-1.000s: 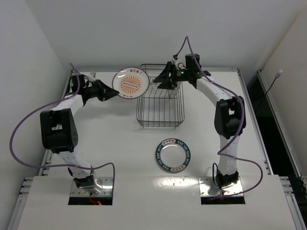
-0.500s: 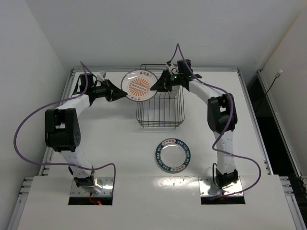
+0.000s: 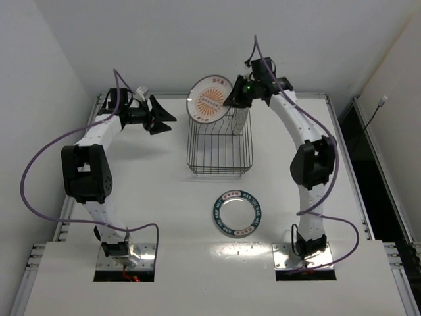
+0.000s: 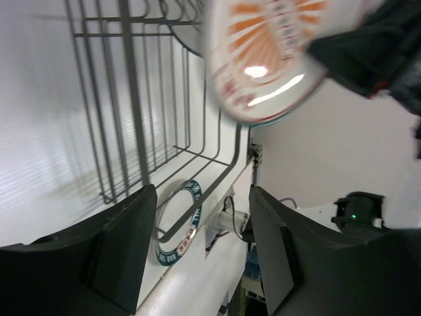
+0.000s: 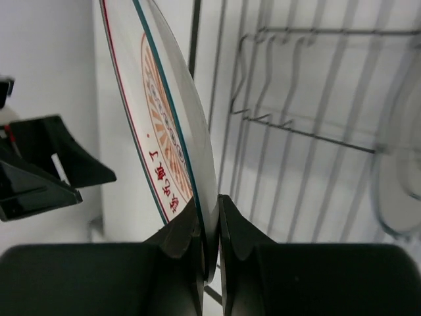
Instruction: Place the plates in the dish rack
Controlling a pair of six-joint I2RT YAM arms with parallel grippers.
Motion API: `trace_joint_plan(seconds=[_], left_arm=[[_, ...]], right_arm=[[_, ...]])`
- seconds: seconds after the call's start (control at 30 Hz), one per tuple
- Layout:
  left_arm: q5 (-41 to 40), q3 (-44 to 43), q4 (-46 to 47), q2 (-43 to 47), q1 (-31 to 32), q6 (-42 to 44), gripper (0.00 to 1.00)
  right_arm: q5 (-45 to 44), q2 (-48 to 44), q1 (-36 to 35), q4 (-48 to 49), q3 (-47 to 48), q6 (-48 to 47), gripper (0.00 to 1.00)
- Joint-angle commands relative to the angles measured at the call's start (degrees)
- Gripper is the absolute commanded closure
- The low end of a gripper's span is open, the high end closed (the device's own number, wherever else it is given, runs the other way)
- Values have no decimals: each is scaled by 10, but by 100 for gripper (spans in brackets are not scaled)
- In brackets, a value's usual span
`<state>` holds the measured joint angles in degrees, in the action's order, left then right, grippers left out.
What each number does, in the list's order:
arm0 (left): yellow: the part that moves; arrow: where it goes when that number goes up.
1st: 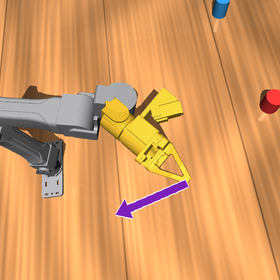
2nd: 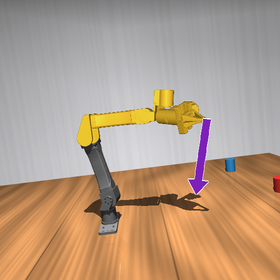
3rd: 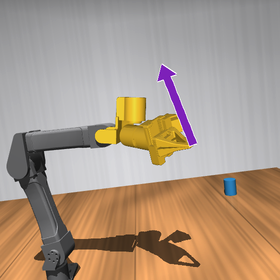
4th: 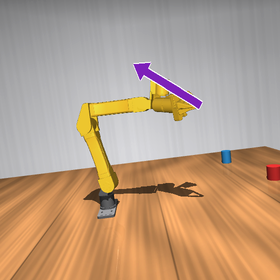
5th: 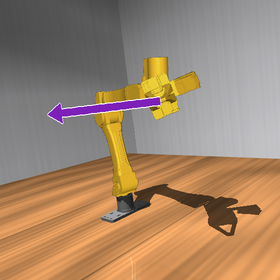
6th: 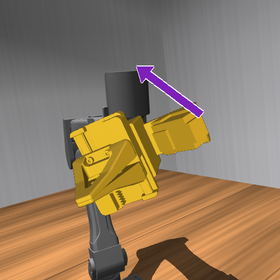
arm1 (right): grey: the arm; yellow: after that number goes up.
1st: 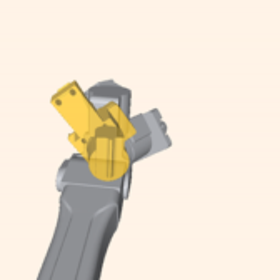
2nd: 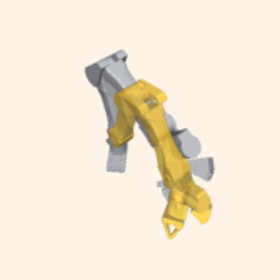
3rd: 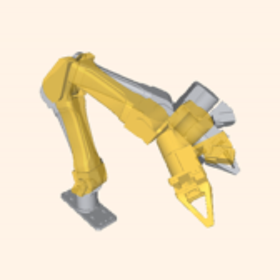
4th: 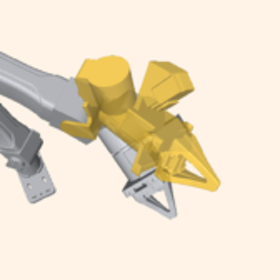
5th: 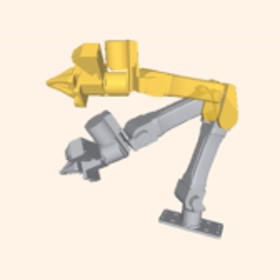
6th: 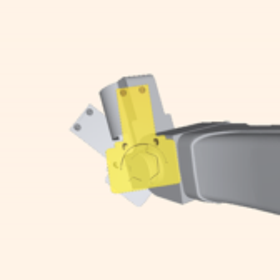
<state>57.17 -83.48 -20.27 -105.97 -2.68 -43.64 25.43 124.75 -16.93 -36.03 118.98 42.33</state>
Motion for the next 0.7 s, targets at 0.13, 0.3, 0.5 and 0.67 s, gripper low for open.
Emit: trace_joint_plan(seconds=[0.13,0.3,0.5,0.67], left_arm=[[-35,-2,-91,-9,-45,75,44],[-47,9,-103,-9,-65,87,44],[-52,9,-108,-20,-70,92,44],[-52,14,-114,-20,-70,97,44]], right_arm=[[-316,-124,4,-150,86,-56,100],[-432,-123,-1,-204,98,-61,100],[-509,-85,-33,-227,115,-83,100],[-555,-37,-51,-261,153,-89,100]])
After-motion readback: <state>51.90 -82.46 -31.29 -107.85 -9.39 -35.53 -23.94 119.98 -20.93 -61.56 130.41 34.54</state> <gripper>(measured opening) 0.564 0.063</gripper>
